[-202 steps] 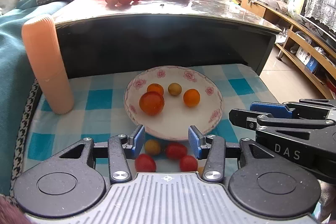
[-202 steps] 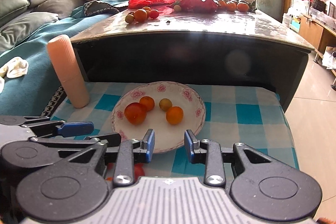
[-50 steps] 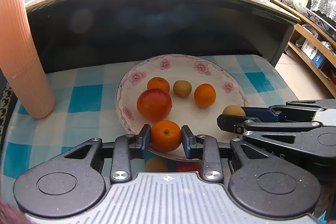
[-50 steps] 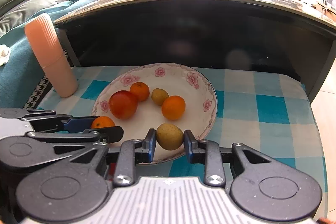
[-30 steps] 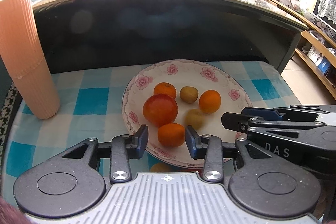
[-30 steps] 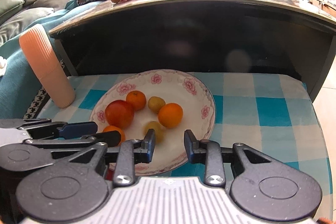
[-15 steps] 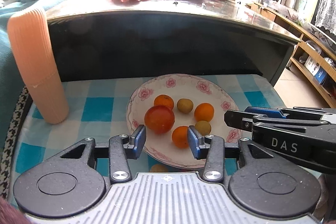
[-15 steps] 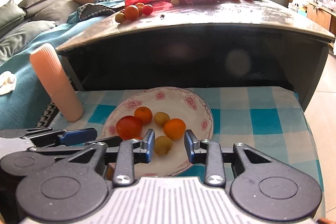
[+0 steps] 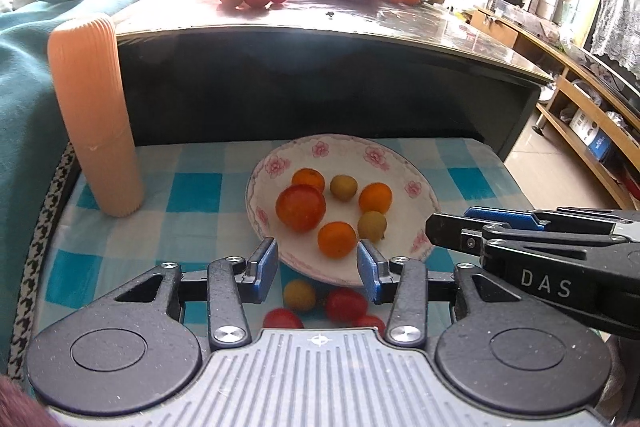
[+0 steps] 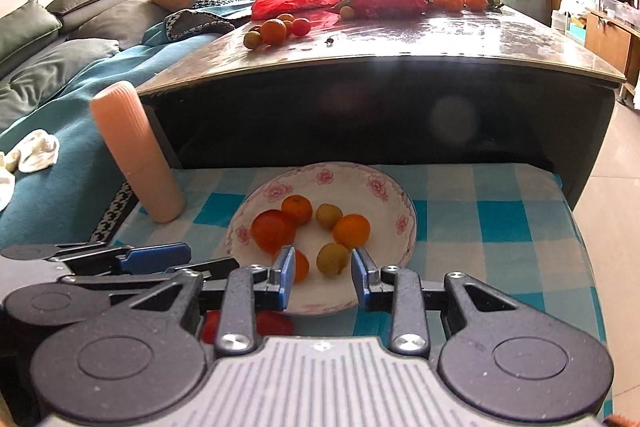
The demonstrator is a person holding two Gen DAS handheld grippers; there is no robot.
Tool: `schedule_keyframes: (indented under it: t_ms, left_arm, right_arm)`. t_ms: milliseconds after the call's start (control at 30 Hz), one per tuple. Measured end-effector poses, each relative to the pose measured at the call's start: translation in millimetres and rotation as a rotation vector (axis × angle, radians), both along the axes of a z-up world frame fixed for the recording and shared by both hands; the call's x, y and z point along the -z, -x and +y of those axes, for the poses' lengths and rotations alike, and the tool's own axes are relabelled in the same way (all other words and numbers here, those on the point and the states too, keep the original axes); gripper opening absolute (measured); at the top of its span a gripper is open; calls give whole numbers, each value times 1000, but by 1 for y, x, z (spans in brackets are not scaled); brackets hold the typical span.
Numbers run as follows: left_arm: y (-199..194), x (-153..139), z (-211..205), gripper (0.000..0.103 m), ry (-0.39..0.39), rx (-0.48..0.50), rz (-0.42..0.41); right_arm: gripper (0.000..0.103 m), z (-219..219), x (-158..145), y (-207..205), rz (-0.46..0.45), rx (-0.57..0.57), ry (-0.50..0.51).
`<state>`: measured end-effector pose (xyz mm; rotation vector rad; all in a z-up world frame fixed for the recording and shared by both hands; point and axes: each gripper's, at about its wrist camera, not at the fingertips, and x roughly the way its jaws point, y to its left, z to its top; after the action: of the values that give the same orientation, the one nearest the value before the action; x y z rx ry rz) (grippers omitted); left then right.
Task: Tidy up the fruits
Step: 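Move both open tools back toward the tomatoes on the cloth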
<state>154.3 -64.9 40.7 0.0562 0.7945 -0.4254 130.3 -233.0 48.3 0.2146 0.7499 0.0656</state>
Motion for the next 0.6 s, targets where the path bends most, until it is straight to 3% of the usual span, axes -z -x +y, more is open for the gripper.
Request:
schedule_keyframes:
  t_ms: [333,600]
  left_arm:
    - [25,10,19,58,-34,37,29]
    - [31,28,35,60,-84,63,81]
  right_arm:
    - [52,19,11,29,47,-55,42]
    - [55,34,34,27,101,-143,81]
